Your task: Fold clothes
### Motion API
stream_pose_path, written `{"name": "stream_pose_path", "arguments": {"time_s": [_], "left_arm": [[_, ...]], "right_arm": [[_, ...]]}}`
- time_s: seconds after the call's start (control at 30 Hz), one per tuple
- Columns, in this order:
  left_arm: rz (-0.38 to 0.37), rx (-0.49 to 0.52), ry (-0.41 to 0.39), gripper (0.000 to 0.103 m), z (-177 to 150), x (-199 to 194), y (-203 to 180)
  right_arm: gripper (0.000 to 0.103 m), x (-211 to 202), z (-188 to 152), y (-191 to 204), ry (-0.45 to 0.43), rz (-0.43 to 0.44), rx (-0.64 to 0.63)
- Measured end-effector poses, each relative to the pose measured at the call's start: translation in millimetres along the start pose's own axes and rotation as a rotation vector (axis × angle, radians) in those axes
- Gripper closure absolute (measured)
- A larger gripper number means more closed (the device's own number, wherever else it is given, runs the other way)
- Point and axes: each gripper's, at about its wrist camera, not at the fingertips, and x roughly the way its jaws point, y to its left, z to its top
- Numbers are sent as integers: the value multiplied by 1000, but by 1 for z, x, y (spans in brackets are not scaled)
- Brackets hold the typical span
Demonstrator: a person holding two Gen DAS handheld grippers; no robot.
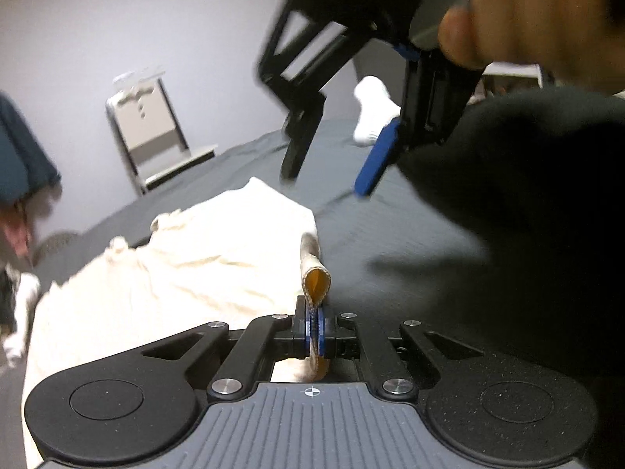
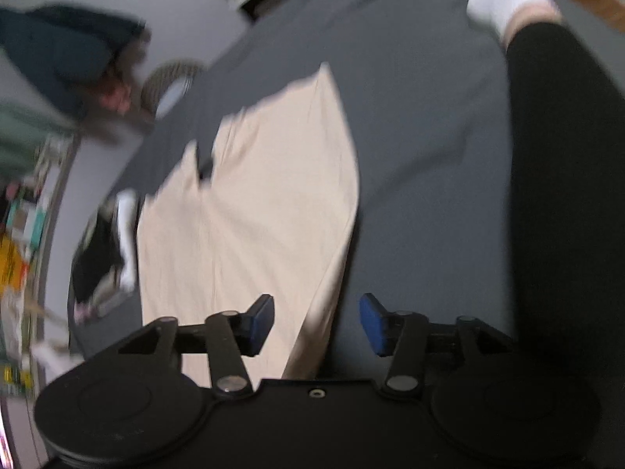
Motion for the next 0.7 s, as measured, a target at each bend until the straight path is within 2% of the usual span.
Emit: {"name": "stream_pose_path", "arguments": {"time_s": [0.07, 0.17, 0.2, 0.27, 0.37, 0.43, 0.63, 0.67, 0.7], "left_arm": [[-6, -49, 9, 100, -1, 1, 11], [-12, -150, 17, 100, 4, 8, 25], [-7, -165, 15, 100, 4, 9, 25], [1, -194, 22, 100, 5, 12, 24], [-27, -272, 27, 100, 7, 36, 43], [-75, -306, 19, 100, 1, 30, 47], [-162, -399, 17, 99, -5, 45, 61], [-163, -408, 21, 99, -5, 49, 64], [-165, -418, 23, 99, -5, 51, 67]], "right_arm": [[54, 7, 22, 4, -69, -21, -44], [53, 25, 47, 23, -187, -116, -233], [53, 31, 52, 27, -203, -131, -260], [54, 36, 58, 26, -214, -49, -235], [53, 30, 62, 14, -201, 168, -152], [53, 23, 61, 5, -194, 285, -121], [44, -11, 64, -19, -210, 477, -93], [43, -17, 65, -24, -220, 499, -85], [41, -21, 68, -26, -237, 482, -84]]}}
